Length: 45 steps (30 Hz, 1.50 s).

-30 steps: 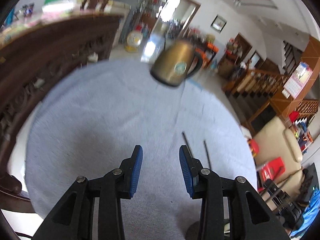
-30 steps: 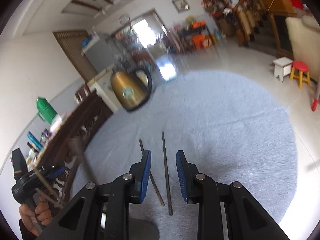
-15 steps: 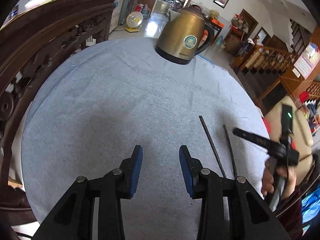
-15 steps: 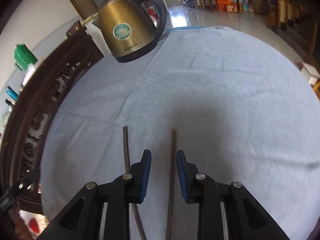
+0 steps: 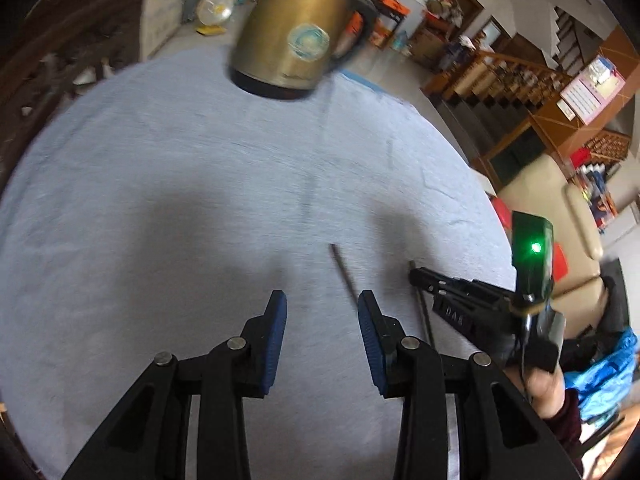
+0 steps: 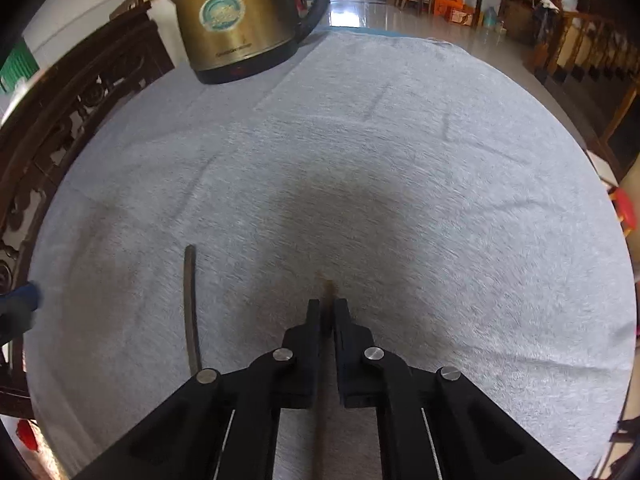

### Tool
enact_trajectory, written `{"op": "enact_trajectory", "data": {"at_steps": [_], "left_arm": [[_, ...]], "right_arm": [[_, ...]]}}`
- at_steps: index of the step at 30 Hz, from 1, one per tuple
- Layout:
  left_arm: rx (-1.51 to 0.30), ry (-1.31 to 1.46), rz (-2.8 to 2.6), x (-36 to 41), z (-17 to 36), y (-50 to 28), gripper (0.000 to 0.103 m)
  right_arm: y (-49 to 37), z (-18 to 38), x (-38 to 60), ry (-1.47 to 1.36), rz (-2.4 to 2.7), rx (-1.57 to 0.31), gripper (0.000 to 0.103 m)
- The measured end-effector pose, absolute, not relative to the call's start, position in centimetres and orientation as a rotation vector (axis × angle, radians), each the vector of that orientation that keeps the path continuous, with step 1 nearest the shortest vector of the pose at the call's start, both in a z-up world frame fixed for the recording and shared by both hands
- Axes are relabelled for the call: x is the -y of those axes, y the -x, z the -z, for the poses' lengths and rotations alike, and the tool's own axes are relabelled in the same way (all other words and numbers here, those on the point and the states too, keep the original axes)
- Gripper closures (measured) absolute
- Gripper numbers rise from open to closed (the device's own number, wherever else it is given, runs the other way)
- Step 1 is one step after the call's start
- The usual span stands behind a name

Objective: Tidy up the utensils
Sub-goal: 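Grasp a dark chopstick with the right tool while the left tool grasps another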

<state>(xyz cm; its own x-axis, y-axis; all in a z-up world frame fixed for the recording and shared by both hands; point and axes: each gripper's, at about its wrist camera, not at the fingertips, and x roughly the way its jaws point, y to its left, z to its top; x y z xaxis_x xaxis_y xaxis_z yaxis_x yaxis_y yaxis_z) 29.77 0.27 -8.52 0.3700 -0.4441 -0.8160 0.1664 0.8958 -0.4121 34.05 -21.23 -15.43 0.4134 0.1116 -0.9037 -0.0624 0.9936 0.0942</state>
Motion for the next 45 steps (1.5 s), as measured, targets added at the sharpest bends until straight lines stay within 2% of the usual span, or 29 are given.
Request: {"op": "enact_trajectory", "data": {"at_steps": [8,18,26,28,30,31,38,45], "left_arm": [[-1.246,0.341,0.424,4.5,11.6,-33.8,0.065],[-1.313,0.323,0.314,6.5,13.8,-34.9,0.065],[-1.287,0.272,0.259,7.8,13.5,-35.6,0.065],[-1.278,0.250,0.264,8.1,13.4,-35.6,0.069],[-1.271,0.226,0.272,8.2,13.4,-35.8,0.093],[-1.272,0.221,0.272,7.9,13.6,-36.0,0.096],[-1.197,0.216,0.301,6.1,12.8,-34.3,0.097],[-0.986,0.180,0.306,3.1,6.0,-29.8,0.097]], "right_arm": [[-30.3,14.1,26.2,-0.178,-0.127,-1.040,0.097],[-27.0,11.1,29.8,-0.278,-0.154,-0.931,0.097],[-25.5,11.1,29.6,-0.322,-0.187,-0.899,0.097],[-25.1,11.1,30.0,-0.341,-0.186,-0.897,0.097],[-25.0,11.3,30.3,-0.356,-0.177,-0.896,0.097],[-24.8,11.3,30.5,-0.364,-0.174,-0.897,0.097],[-23.0,10.3,31.1,-0.386,-0.149,-0.865,0.097],[-19.4,7.7,31.6,-0.401,-0.111,-0.773,0.097]]}}
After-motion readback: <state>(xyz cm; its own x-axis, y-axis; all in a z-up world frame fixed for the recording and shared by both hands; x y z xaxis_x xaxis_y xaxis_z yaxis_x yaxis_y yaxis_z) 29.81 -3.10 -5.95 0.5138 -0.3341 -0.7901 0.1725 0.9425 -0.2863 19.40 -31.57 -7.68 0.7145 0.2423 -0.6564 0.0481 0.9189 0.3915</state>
